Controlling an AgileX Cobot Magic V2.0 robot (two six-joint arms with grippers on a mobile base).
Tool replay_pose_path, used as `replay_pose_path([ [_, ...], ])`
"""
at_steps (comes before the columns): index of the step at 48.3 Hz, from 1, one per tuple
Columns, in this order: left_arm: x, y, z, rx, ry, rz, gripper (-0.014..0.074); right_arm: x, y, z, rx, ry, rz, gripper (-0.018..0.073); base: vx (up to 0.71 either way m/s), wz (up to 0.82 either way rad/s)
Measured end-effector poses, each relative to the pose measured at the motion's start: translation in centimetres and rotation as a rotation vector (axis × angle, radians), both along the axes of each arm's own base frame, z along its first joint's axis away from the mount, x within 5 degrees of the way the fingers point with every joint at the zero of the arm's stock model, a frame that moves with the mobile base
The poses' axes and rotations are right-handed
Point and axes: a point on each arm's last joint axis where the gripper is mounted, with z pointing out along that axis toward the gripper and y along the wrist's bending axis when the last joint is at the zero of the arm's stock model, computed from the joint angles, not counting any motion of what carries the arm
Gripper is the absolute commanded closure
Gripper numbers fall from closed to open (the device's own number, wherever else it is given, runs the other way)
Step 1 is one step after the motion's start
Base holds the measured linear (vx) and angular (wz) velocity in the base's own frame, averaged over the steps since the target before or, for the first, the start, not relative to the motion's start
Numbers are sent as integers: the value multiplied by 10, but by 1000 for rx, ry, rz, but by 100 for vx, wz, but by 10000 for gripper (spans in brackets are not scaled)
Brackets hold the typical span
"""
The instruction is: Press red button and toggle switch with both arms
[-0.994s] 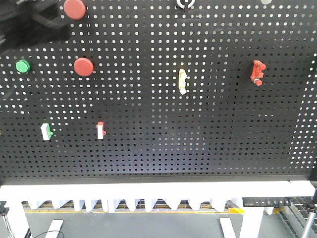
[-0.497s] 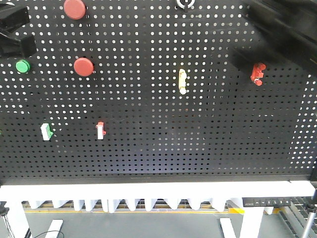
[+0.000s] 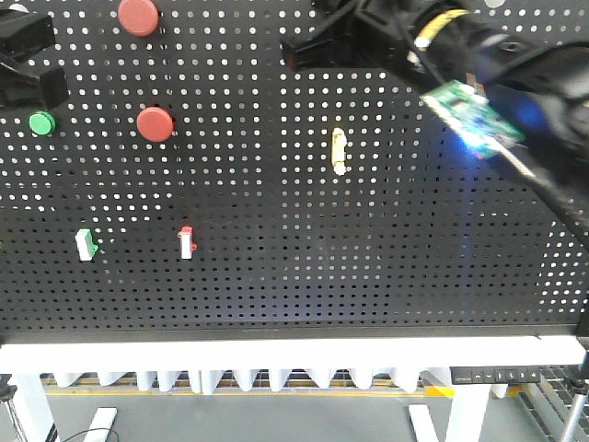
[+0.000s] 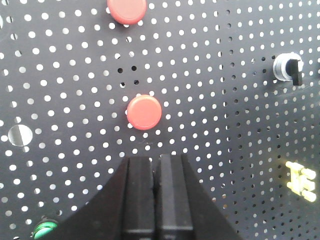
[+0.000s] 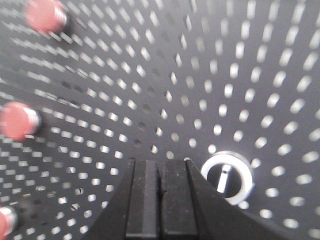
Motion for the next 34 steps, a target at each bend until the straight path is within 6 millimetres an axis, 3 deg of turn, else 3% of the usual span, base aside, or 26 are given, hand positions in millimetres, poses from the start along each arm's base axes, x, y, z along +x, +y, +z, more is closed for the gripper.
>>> replay_pose_path([
  [21,0,0,0,0,1,0,594,28,11,-21,-26,57,-15,559,0,0],
  [34,0,0,0,0,1,0,594,38,-11,-20,96,107,-37,559,0,0],
])
